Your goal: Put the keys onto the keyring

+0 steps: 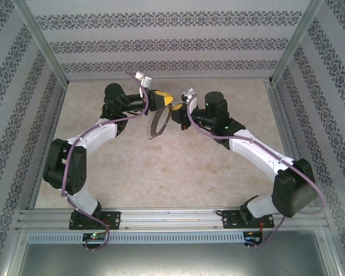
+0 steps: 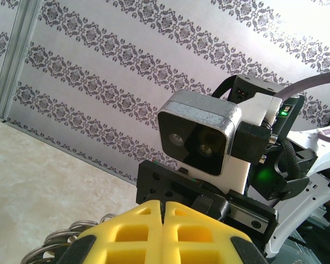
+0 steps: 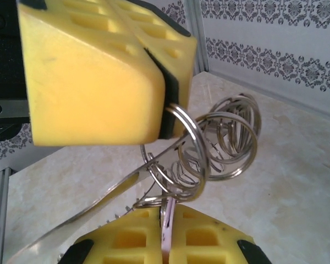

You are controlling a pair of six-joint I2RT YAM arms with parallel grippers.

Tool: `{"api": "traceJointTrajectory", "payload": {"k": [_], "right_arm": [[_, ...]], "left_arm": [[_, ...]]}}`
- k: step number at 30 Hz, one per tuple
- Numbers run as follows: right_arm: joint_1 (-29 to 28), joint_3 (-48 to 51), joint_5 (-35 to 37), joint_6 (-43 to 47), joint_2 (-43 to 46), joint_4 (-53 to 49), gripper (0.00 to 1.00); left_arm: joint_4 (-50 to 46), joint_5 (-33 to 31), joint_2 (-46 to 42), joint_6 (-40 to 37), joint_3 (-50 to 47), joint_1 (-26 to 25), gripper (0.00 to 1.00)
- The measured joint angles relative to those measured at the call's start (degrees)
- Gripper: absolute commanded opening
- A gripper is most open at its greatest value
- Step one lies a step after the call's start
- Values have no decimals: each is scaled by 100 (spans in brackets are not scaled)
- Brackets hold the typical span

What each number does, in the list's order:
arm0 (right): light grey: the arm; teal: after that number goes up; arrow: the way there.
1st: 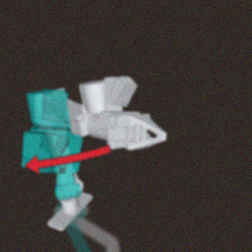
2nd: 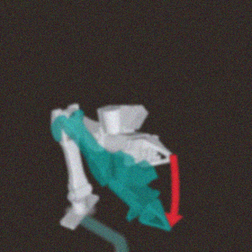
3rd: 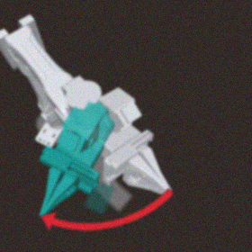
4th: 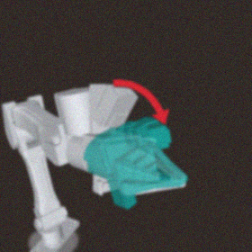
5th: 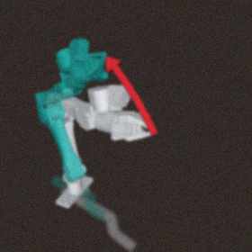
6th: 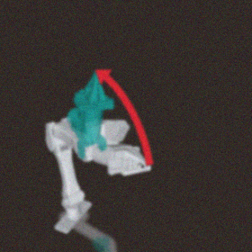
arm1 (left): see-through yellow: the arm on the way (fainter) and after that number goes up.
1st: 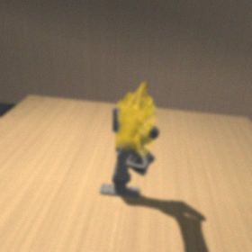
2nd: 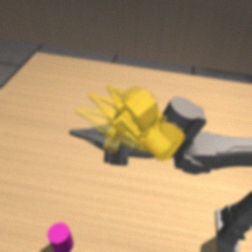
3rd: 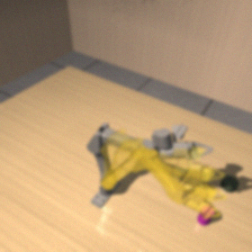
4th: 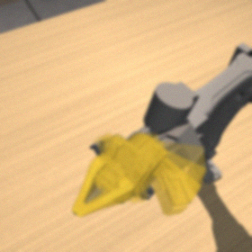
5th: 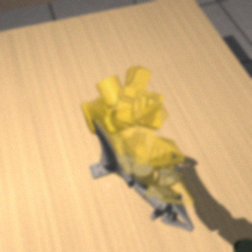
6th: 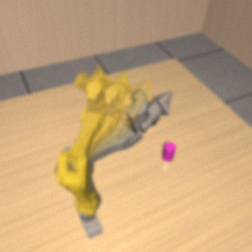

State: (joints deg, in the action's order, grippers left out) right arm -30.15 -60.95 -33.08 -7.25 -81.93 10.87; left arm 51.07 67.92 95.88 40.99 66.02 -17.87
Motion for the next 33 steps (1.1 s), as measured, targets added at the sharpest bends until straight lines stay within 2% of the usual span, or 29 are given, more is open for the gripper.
{"api": "traceJointTrajectory", "payload": {"k": [10, 13, 15, 18, 20, 26, 33], "right_arm": [[4, -105, -385, -9, -79, -94, 0], [48, -90, -404, -28, -72, -81, 4], [79, -35, -411, -46, -39, -79, 13], [140, 87, -411, -87, 79, -79, 33], [188, 223, -413, -136, 219, -74, 40], [433, 695, -407, -308, 728, 0, 46], [824, 1010, -114, -951, 1174, 433, 47]], "left_arm": [[0, -2, 0, 0, 0, -2, 0], [17, -26, 0, -7, 0, -2, 0], [22, -28, 0, -9, 0, -2, 0], [39, -48, 0, -15, 0, -2, 0], [85, -61, 0, -17, 0, -2, 0], [192, -90, 0, -13, -2, -2, 0], [494, -114, 17, 70, -39, -2, 0]]}}
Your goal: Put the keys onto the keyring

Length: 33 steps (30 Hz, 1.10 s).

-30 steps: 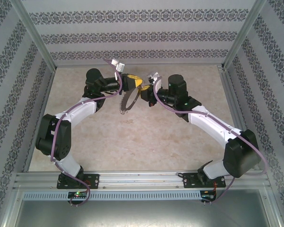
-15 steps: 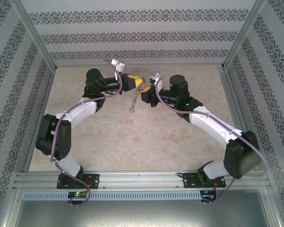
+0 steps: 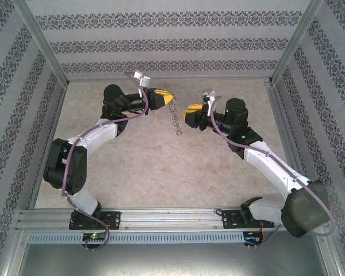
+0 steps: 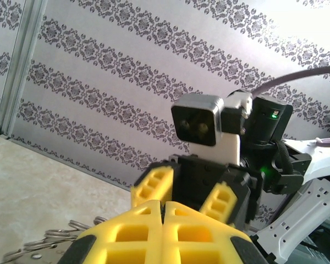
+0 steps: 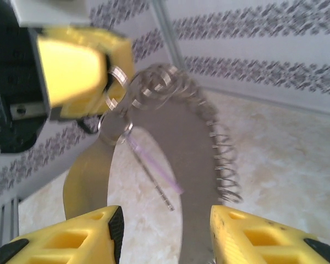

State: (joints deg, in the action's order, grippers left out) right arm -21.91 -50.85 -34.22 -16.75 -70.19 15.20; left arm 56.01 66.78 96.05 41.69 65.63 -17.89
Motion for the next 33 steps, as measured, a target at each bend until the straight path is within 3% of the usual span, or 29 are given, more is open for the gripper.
{"api": "traceJointTrajectory", "payload": {"k": [7, 20, 33], "right_arm": [[361, 2, 116, -1172, -85, 986, 47], [415, -162, -772, -3270, -1344, 3338, 38], [144, -162, -1025, -3523, -1550, 3864, 39]], "left_arm": [[297, -94, 31, 122, -120, 0, 0], [636, -254, 177, 341, -225, 0, 0], [647, -262, 208, 363, -225, 0, 0]]}}
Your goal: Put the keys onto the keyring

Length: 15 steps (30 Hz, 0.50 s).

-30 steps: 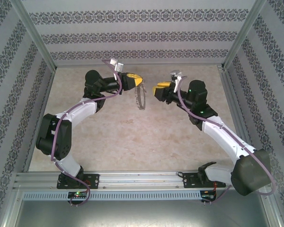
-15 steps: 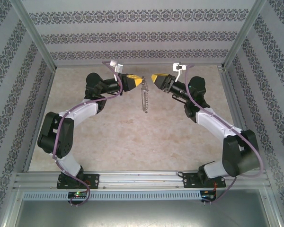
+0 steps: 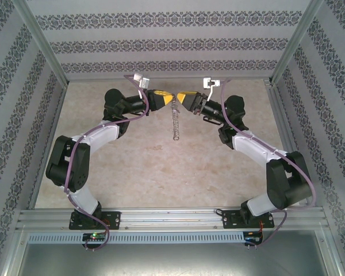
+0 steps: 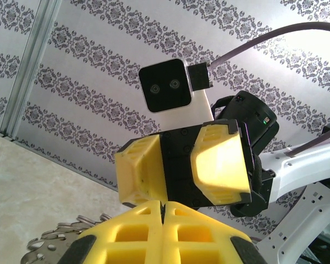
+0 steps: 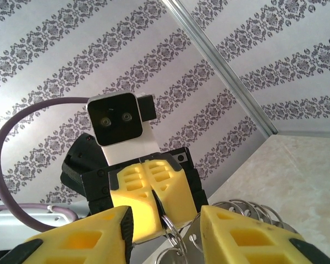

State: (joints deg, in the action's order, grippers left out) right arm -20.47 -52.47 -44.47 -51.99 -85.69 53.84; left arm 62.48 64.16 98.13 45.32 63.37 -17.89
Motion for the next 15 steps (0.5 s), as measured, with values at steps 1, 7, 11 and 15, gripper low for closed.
{"api": "traceJointTrajectory", "payload": {"k": [1, 7, 11, 15], "right_arm": [[-4, 0, -2, 0, -20, 2, 39], [-44, 11, -2, -22, -74, 57, 39], [-105, 17, -2, -26, -76, 157, 39], [-118, 52, -2, -42, -120, 258, 39]], "left_arm": [[0, 0, 7, 0, 0, 0, 0], [0, 0, 63, 0, 0, 0, 0], [2, -9, 63, 0, 0, 0, 0], [4, -15, 63, 0, 0, 0, 0]]}}
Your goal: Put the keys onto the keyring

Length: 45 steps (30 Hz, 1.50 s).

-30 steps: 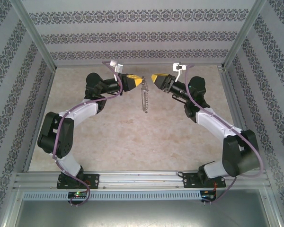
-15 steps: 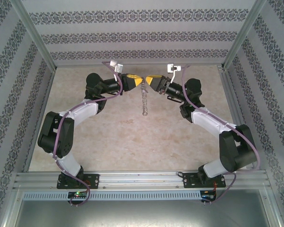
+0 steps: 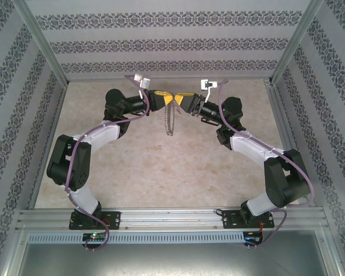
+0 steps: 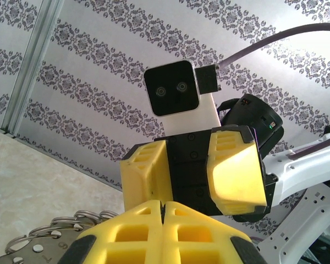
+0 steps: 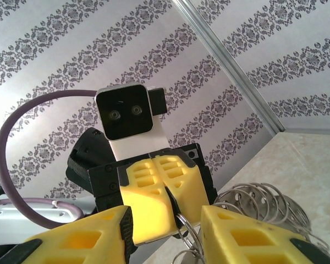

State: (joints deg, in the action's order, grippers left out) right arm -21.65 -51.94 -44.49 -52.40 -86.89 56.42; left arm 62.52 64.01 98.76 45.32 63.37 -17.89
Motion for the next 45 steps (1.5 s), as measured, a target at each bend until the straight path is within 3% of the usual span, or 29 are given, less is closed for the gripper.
{"api": "traceJointTrajectory", "payload": {"k": [19, 27, 36, 40, 45], "right_arm": [[-79, 192, -4, -190, -190, 411, 34], [-140, 192, -15, -234, -254, 498, 25], [-140, 210, -24, -291, -286, 588, 0], [-140, 212, -48, -293, -286, 640, 0], [-94, 216, -90, -177, -286, 586, 0]], "left_arm": [[4, 0, 0, 0, 0, 0, 0], [11, 2, 0, 2, 0, 0, 0], [13, -24, 0, 20, 0, 2, 0], [13, -46, 0, 22, 0, 2, 0], [-2, -52, 0, 17, 0, 0, 22]]}}
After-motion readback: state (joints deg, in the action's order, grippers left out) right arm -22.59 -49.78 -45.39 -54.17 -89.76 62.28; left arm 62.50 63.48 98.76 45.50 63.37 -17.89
